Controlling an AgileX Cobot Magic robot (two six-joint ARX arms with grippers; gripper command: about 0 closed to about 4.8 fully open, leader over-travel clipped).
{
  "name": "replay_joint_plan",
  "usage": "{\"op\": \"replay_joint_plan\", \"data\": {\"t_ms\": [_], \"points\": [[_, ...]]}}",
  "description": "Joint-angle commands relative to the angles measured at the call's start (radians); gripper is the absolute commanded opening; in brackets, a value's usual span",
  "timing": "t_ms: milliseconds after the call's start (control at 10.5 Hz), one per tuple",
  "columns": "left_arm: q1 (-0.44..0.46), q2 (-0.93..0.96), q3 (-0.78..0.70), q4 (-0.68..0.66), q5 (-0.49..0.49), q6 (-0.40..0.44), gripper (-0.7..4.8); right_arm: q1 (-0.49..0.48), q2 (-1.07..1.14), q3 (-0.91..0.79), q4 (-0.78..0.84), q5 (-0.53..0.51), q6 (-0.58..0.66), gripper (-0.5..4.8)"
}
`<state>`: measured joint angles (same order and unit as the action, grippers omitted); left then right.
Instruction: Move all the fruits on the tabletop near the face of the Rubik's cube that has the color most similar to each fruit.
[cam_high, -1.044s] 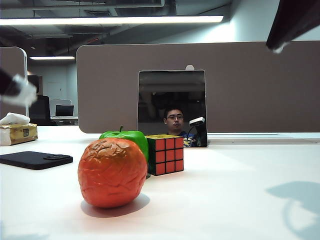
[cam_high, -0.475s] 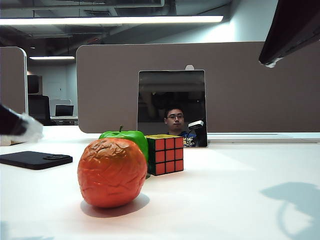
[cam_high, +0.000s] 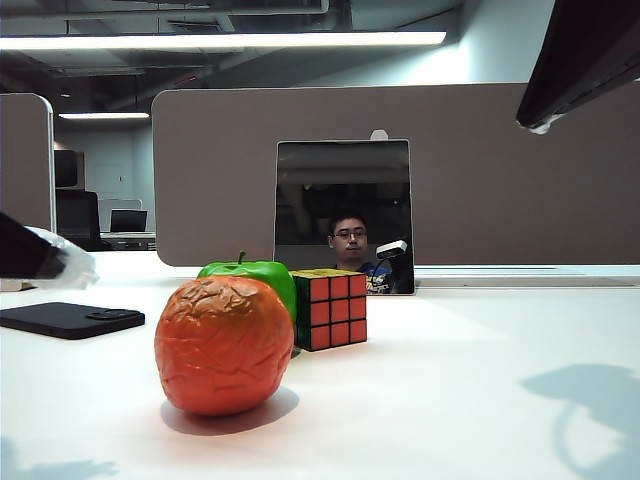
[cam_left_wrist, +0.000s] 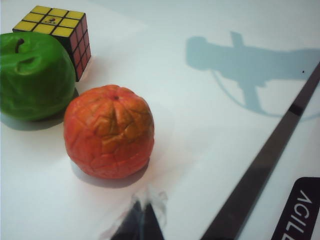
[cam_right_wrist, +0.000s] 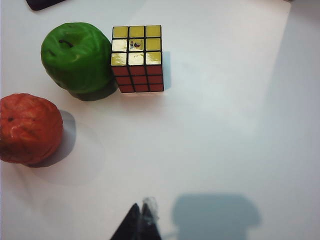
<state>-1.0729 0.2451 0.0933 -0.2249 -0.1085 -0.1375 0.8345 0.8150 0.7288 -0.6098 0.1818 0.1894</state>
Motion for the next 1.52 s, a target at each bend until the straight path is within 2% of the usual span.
{"op": "replay_joint_plan", "data": {"t_ms": [95,380,570,760,855,950,1044,1139,1519], "points": [[0.0,0.054,-0.025,0.116,-0.039,-0.013,-0.05,0.001,-0.004,0.001,0.048,-0.028,0.008,-0.01],[0.001,0.209,-0.024,0.273,-0.044,-0.013,-0.05,0.001,-0.004,0.001,0.054,-0.027,0.025,-0.01],[0.001,0.268,-0.024,0.325,-0.032,-0.015,-0.05,0.001,-0.004,0.001,0.052,-0.027,0.028,-0.01],[0.002,0.406,-0.016,0.425,-0.029,-0.021,-0.05,0.001,-0.004,0.001,0.034,-0.027,0.028,-0.01],[0.024,0.467,-0.015,0.467,-0.045,-0.051,-0.05,0.002,-0.004,0.001,0.031,-0.028,0.028,-0.01],[0.072,0.516,-0.002,0.469,-0.051,-0.056,-0.05,0.001,-0.004,0.001,0.031,-0.028,0.028,-0.01],[0.084,0.524,0.003,0.469,-0.047,-0.053,-0.05,0.002,-0.004,0.001,0.031,-0.028,0.028,-0.01],[0.123,0.547,0.024,0.49,-0.035,-0.028,-0.05,0.001,-0.004,0.001,0.031,-0.028,0.028,-0.01],[0.165,0.633,0.073,0.496,0.064,-0.015,-0.05,0.001,-0.004,0.001,0.031,-0.027,0.028,-0.01]]}}
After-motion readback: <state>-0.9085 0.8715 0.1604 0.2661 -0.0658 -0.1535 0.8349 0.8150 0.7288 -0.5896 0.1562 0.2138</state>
